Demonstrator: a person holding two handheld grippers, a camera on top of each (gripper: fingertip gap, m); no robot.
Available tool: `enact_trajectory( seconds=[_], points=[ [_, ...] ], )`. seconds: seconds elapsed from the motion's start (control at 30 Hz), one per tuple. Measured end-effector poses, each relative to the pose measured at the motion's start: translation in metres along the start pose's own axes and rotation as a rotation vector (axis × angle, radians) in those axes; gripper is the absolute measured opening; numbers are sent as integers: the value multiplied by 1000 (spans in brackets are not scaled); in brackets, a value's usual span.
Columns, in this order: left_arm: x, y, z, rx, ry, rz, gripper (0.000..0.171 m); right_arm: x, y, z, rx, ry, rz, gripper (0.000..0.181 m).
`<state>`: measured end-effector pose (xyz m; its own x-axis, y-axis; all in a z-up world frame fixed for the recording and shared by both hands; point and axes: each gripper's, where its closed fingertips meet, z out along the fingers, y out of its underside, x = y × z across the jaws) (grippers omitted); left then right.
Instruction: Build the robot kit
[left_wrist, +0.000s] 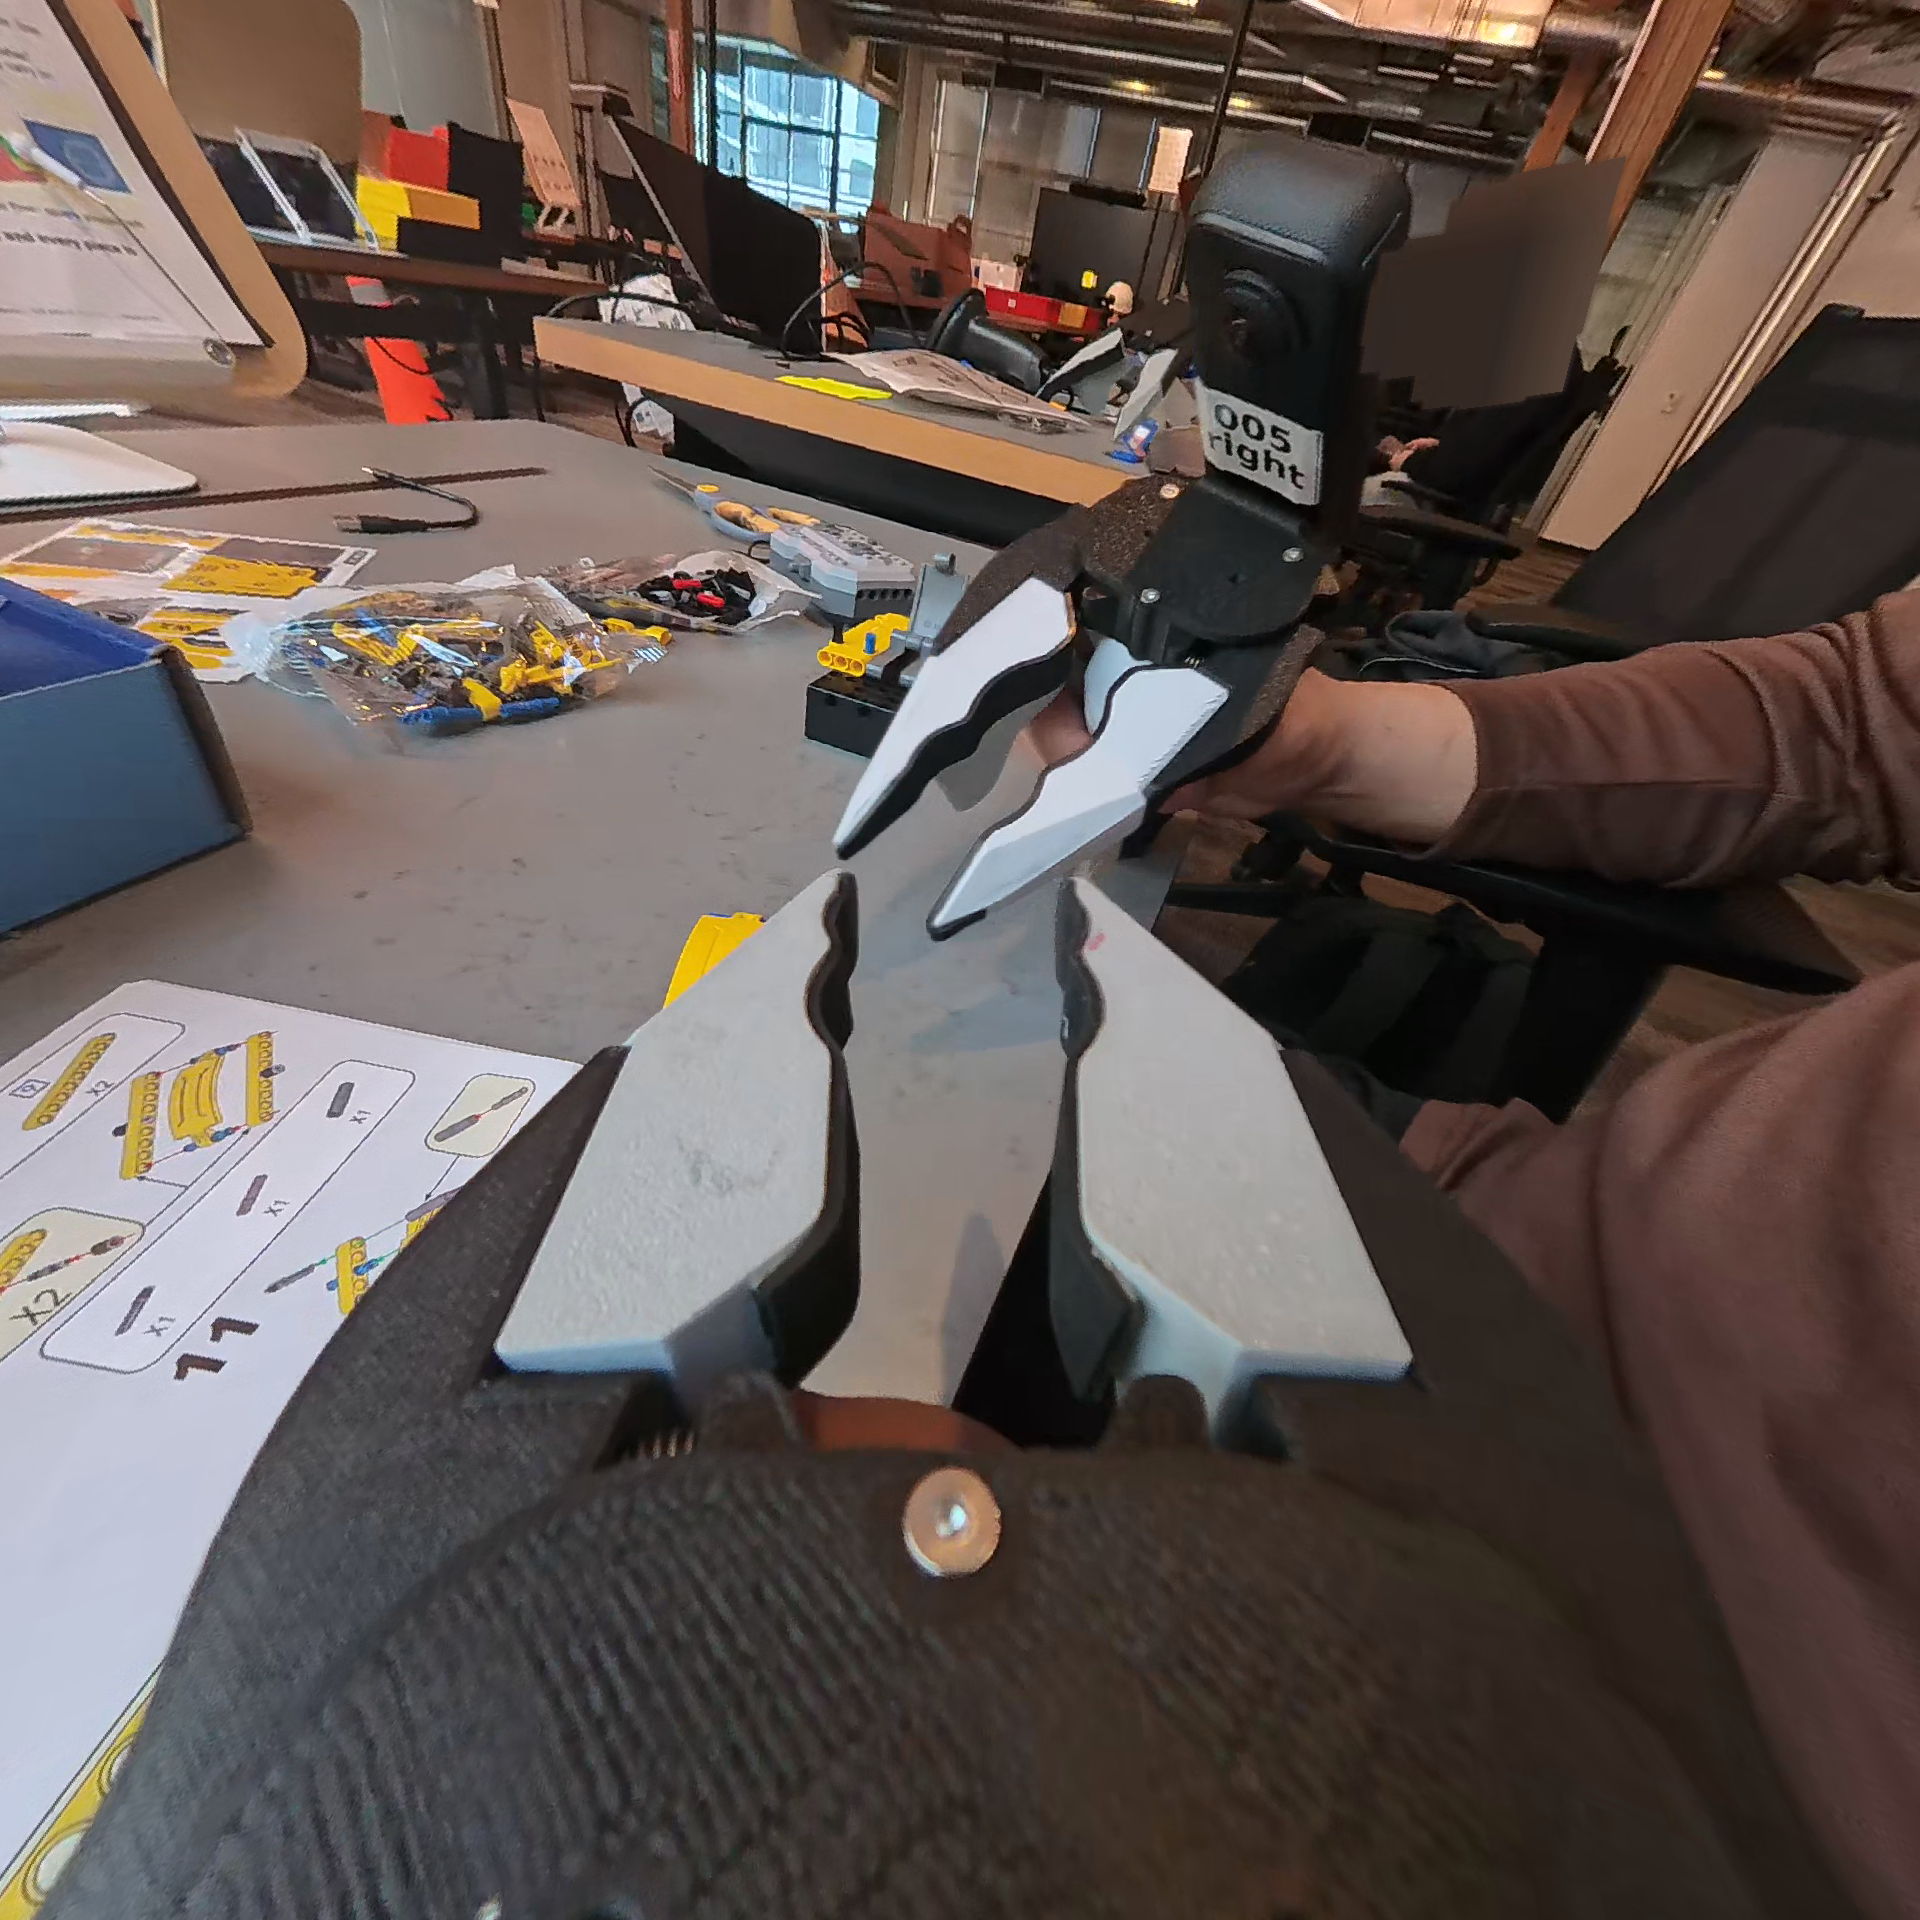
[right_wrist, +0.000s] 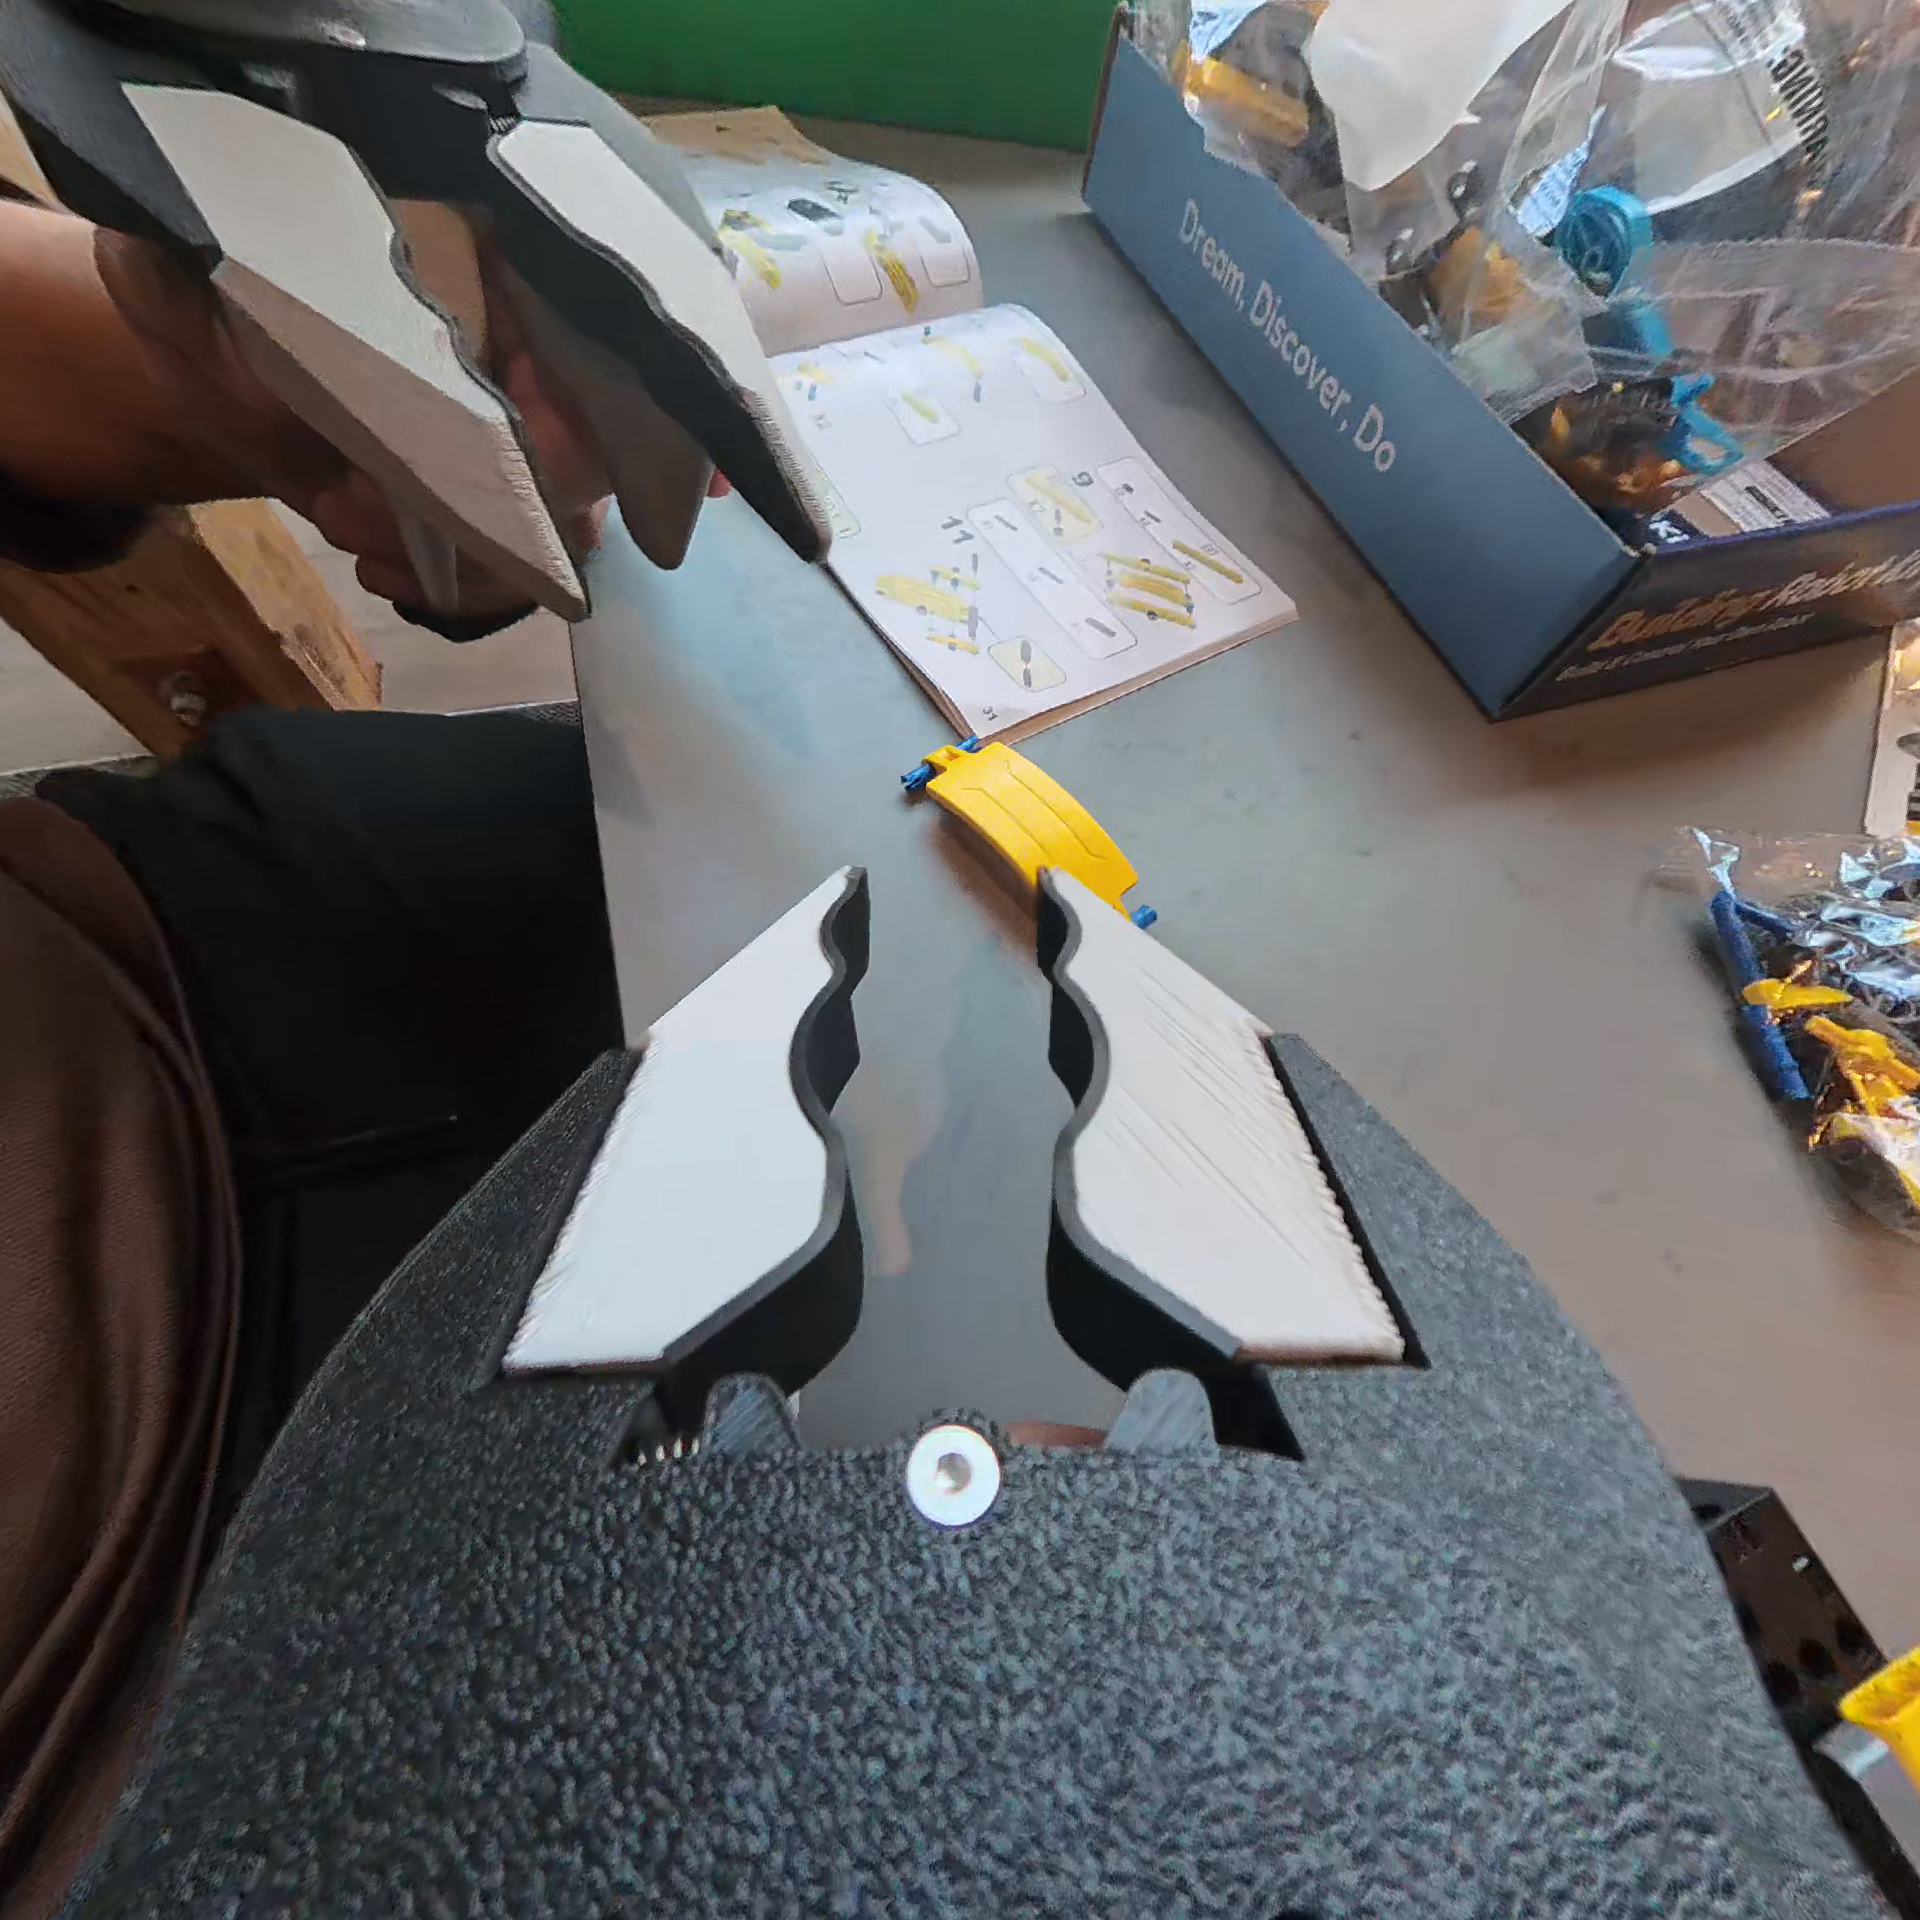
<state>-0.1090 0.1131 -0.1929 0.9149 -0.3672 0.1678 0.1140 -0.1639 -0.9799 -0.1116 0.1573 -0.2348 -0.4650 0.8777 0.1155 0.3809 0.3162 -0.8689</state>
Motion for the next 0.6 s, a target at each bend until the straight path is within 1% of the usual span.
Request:
enact_trajectory(
  seconds=[0.13,0.27,0.3,0.37,0.4,0.43,0.5,0.53,0.57,0.6],
  points=[
    [-1,0,-1,7,-18,11,31,-2,-4,17,-24,-28,-65,33],
    [1,4,1,-7,-48,65,28,-9,-12,21,15,-103,-93,32],
    [0,5,1,-9,-64,83,24,-8,-12,24,5,-109,-87,34],
    [-9,4,2,-10,-149,85,18,-10,-9,31,-36,-146,-82,42],
    [-13,4,3,-11,-180,79,18,-9,-9,33,-39,-143,-80,43],
    [-12,6,5,-22,-177,84,18,-8,-9,35,-46,-144,-73,41],
    [-12,10,7,-61,-177,79,19,-6,-4,39,-89,-160,-42,27],
    [-14,12,8,-78,-185,70,21,-6,-2,41,-108,-164,-32,26],
    [-16,13,9,-87,-194,63,22,-5,1,42,-125,-162,-26,21],
    [-16,13,9,-82,-198,62,22,-4,2,43,-136,-152,-21,12]
  ],
)
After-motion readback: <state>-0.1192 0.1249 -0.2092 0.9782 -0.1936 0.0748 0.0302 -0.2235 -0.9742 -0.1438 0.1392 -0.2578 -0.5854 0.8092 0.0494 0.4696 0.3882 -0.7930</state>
